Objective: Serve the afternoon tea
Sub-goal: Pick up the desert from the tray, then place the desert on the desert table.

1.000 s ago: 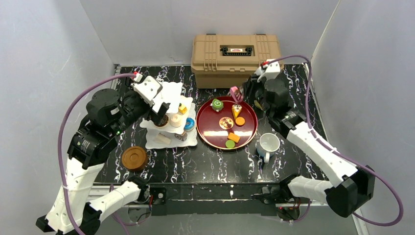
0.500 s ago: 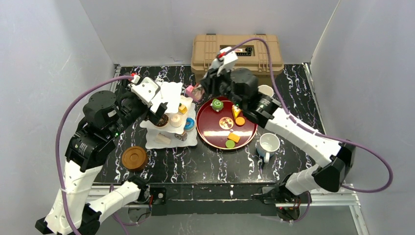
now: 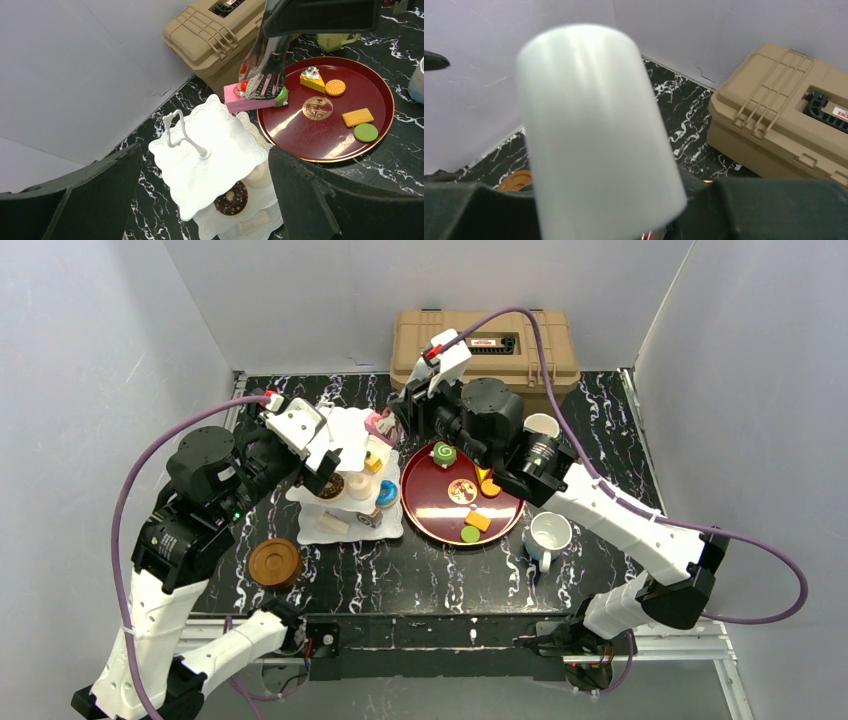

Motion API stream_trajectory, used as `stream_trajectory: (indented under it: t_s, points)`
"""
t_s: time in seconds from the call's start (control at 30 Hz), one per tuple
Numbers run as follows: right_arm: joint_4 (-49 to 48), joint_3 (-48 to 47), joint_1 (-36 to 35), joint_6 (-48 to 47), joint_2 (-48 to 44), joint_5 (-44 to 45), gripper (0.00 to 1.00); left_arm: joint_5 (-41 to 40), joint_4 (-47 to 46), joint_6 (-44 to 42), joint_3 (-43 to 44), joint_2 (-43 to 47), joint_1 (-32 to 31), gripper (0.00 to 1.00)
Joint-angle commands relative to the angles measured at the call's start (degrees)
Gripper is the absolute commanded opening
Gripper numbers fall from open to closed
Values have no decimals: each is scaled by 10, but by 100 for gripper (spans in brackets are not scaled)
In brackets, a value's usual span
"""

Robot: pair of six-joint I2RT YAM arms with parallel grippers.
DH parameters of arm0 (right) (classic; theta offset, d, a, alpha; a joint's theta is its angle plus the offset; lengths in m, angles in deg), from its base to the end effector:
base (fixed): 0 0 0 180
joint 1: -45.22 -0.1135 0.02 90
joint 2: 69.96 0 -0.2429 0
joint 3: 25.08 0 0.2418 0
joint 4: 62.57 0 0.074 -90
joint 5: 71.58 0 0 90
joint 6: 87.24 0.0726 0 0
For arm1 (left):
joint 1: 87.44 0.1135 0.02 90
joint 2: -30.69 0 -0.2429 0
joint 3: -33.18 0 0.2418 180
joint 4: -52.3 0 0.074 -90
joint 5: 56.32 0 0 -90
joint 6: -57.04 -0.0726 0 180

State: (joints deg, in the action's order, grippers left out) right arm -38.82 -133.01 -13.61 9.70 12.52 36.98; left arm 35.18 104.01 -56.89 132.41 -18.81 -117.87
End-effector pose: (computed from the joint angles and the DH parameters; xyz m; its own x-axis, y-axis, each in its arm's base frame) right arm 0.2006 0.2869 0.4625 -0.0629 0.1174 -0.9911 -0.6436 0.7542 0.1302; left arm 0.1413 -0.0852 0.4776 0.1873 0.3602 -0.9139 0.4955 0.7687 0.4046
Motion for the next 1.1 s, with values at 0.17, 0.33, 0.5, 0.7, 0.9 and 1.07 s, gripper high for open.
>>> stream_trajectory:
  t_s: [0.17, 0.33, 0.5, 0.7, 0.9, 1.07]
  points:
    - [-15, -12, -13, -13, -29, 21, 9, 4, -6, 5, 7, 1, 1, 94]
    - [-17, -39, -31, -7, -13, -6, 9, 5, -7, 5, 7, 0, 1, 94]
    - [-24, -50, -47, -5, 7, -30, 9, 6, -7, 5, 8, 0, 1, 94]
    - [-31, -73, -52, -5, 42, -61, 10, 7, -8, 7, 7, 0, 1, 94]
    - [-50, -93, -52, -17, 82, -84, 10, 8, -8, 9, 5, 0, 1, 94]
    - [-70, -94, -52, -34, 95, -84, 10, 8, -8, 12, 4, 3, 1, 94]
